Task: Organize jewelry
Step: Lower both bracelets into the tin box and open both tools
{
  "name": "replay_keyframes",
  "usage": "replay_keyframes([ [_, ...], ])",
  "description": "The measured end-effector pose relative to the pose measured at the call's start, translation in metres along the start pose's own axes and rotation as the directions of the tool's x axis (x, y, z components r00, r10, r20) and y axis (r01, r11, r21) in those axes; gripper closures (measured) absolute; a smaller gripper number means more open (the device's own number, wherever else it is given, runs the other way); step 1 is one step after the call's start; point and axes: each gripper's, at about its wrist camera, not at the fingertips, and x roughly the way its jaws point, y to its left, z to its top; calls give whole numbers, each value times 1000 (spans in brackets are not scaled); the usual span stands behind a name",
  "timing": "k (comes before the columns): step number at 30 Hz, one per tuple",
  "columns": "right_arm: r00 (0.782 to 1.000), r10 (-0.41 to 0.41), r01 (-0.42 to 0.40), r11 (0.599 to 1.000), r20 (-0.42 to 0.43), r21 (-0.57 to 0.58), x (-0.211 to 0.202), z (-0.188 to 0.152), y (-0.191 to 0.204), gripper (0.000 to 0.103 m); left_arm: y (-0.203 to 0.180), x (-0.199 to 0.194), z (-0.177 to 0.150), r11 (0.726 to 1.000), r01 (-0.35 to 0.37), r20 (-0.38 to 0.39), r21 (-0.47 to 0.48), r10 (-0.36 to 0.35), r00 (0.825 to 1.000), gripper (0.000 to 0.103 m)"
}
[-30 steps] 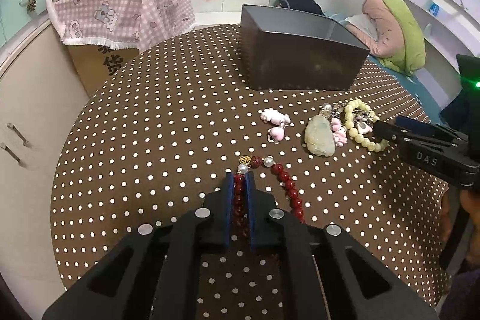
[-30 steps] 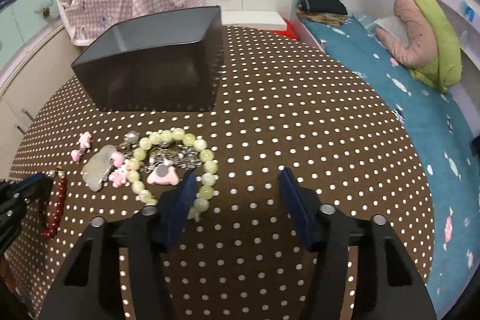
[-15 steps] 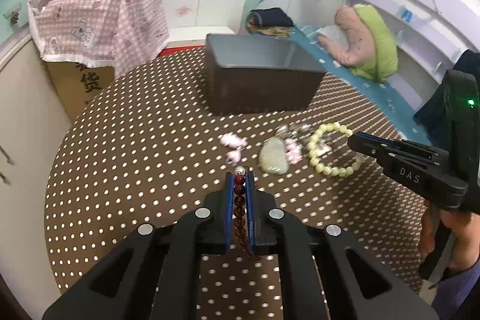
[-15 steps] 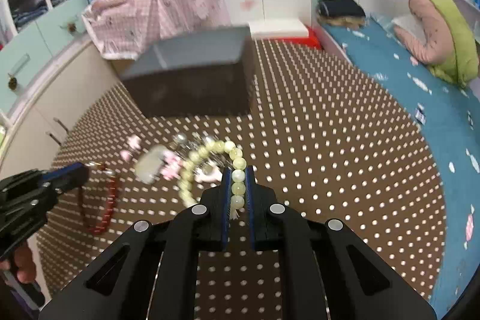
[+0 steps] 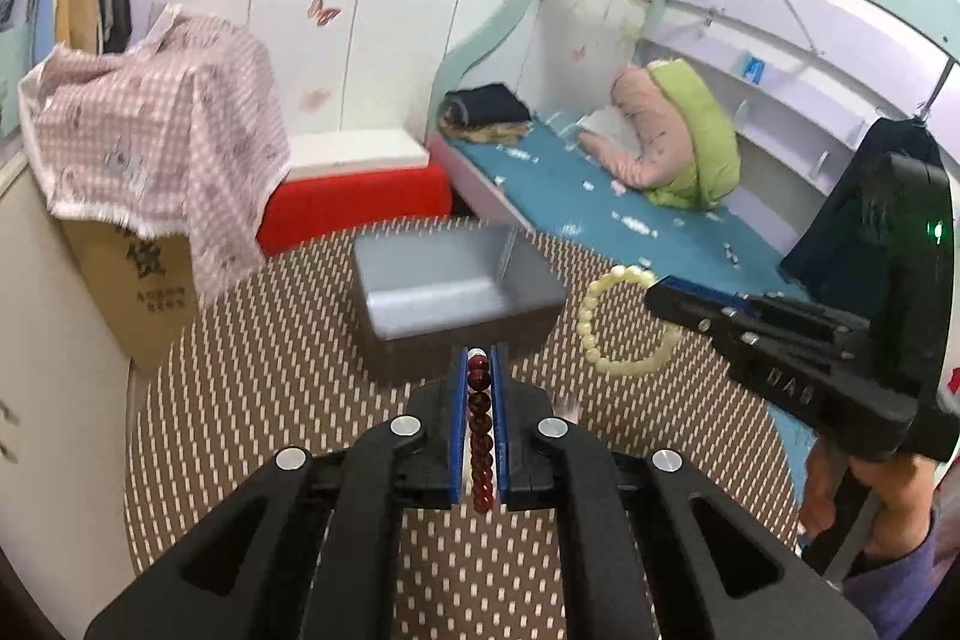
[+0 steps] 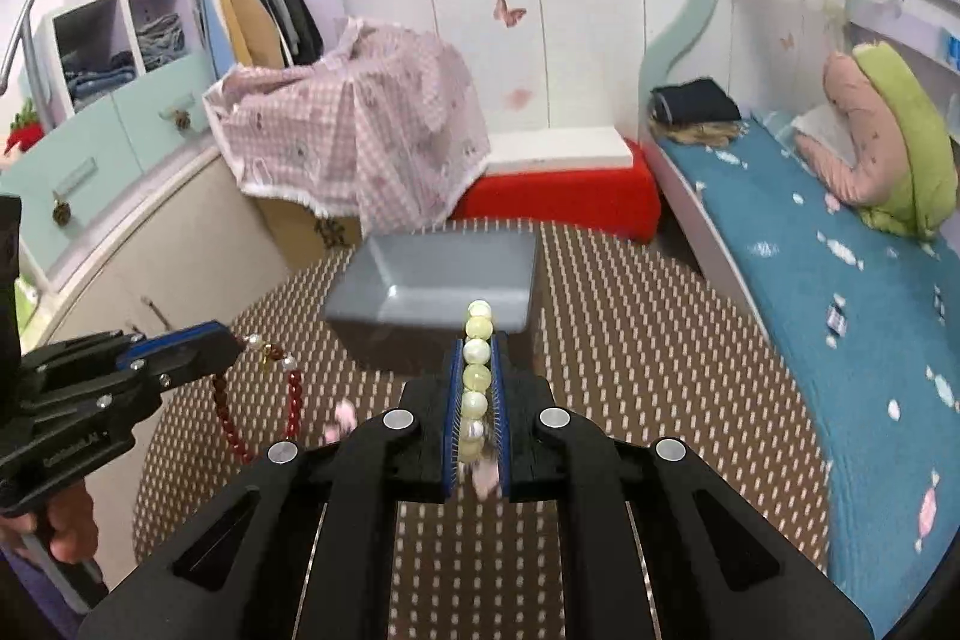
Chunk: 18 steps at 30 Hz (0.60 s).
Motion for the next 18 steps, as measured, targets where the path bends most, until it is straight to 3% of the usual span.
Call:
replay_keyframes([
  [7,999,-4,4,1000,44,-2,28,44,6,93,4,22,55,1000,3,41,29,-4,999,97],
  [10,999,-17,17,1000,37,-3,50,54,8,93,14,53,69,1000,-12,10,16,12,1000,97],
  [18,998,-25,25,1000,-65,-2,107,43,7,93,37,115,49,998,-69,-116,-6,68,991,97],
])
